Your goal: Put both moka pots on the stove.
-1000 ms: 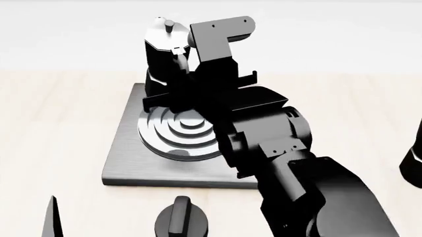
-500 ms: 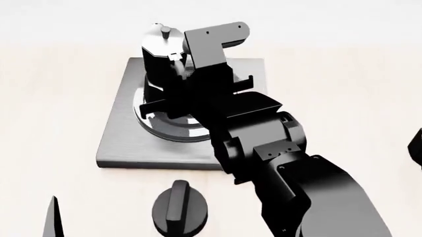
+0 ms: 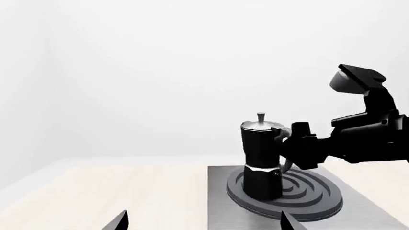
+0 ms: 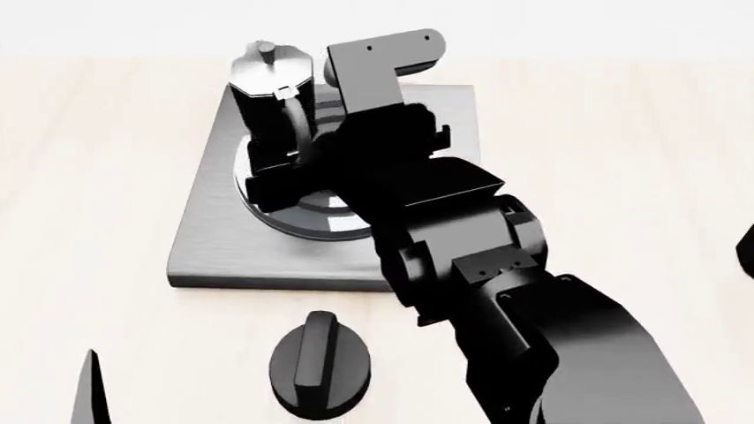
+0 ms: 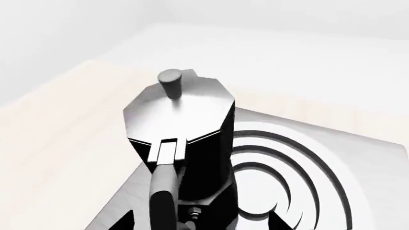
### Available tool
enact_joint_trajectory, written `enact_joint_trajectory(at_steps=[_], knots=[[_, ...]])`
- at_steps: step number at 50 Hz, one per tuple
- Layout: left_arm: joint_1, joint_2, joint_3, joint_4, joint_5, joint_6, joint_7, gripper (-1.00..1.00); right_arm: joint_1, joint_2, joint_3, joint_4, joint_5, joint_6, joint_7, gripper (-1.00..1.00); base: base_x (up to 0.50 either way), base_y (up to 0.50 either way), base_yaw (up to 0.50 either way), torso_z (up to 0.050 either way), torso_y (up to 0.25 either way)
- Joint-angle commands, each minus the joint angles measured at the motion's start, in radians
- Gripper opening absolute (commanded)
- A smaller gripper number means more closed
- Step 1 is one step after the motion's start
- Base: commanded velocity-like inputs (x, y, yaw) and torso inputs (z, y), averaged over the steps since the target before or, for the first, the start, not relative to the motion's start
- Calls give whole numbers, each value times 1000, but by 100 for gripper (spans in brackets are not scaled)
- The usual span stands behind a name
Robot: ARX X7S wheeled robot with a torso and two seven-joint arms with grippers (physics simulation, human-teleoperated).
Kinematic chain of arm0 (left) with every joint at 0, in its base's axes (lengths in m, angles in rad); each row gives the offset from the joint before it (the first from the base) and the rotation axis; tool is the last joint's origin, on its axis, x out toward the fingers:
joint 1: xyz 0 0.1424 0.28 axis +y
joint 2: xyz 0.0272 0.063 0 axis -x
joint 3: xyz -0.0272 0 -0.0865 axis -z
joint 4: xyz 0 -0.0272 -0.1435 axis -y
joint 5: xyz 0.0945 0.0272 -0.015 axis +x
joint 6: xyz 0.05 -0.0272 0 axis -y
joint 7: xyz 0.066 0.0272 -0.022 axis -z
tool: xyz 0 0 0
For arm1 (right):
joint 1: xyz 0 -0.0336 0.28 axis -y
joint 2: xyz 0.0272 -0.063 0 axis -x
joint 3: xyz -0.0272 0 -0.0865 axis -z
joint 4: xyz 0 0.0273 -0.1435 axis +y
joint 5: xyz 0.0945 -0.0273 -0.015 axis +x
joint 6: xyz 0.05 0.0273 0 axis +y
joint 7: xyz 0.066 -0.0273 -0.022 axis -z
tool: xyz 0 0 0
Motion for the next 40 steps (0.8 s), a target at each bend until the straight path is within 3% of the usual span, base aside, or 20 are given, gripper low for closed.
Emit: enact_joint_trajectory(at_steps=[1, 6, 16, 22, 37, 40], knots=[[0, -2, 3, -2, 2, 4, -2, 100, 14, 0, 1, -5, -11, -15, -18, 100, 0, 0, 0, 0, 0], [-1, -4, 4, -7, 4, 8, -3, 100, 20, 0, -5, 18, -38, -63, -60, 100, 0, 0, 0, 0, 0], [-4, -5, 10, 0, 9, -3, -8, 100, -31, 514, 16, -900, -113, -231, 317, 100, 0, 0, 0, 0, 0], [-3, -6, 16, 3, 12, -4, -10, 100, -59, 696, 15, -1192, -184, -290, 458, 100, 0, 0, 0, 0, 0], [-2, -5, 19, 5, 16, 0, -18, 100, -202, 1021, 20, -1507, -316, -482, 546, 100, 0, 0, 0, 0, 0], [-2, -6, 21, 7, 18, 1, -18, 100, -214, 1086, 17, -1550, -379, -481, 639, 100, 0, 0, 0, 0, 0]])
